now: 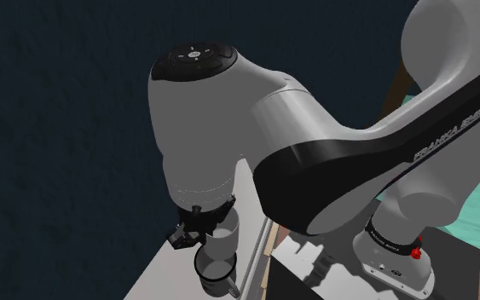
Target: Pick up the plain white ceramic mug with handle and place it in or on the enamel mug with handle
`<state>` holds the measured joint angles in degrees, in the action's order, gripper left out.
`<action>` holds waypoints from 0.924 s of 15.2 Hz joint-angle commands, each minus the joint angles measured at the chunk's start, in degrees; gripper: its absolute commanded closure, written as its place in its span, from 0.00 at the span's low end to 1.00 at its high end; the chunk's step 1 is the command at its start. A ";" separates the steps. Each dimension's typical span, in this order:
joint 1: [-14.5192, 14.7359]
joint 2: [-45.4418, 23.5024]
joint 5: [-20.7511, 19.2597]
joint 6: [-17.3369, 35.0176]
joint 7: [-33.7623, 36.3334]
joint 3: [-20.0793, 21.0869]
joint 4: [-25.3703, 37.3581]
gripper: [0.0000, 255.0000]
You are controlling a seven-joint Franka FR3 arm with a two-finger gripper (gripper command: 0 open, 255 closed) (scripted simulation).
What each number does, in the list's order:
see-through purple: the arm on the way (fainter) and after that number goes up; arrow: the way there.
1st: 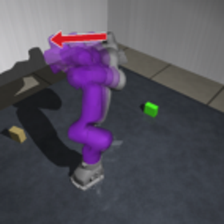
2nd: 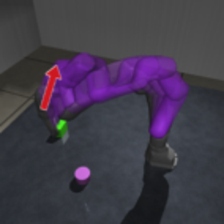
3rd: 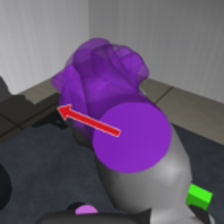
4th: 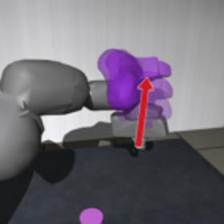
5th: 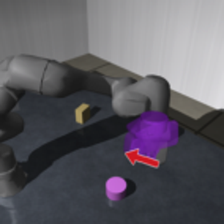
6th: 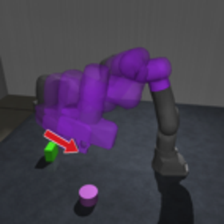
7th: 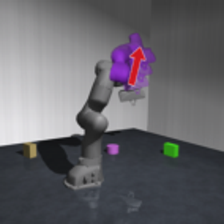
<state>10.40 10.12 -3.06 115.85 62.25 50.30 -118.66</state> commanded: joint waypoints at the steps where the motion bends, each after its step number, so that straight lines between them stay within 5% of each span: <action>1: -0.04 -0.53 -0.49 1.37 0.63 0.37 -1.02 1.00; 11: -0.18 -1.51 -1.41 3.66 1.62 0.89 -2.74 1.00; 12: -0.22 -1.63 -1.50 3.62 1.66 0.92 -2.61 0.00; 14: -0.20 -1.46 -1.35 3.61 1.49 0.81 -2.70 0.00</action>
<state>10.20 8.65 -4.44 119.48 63.77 51.13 -121.33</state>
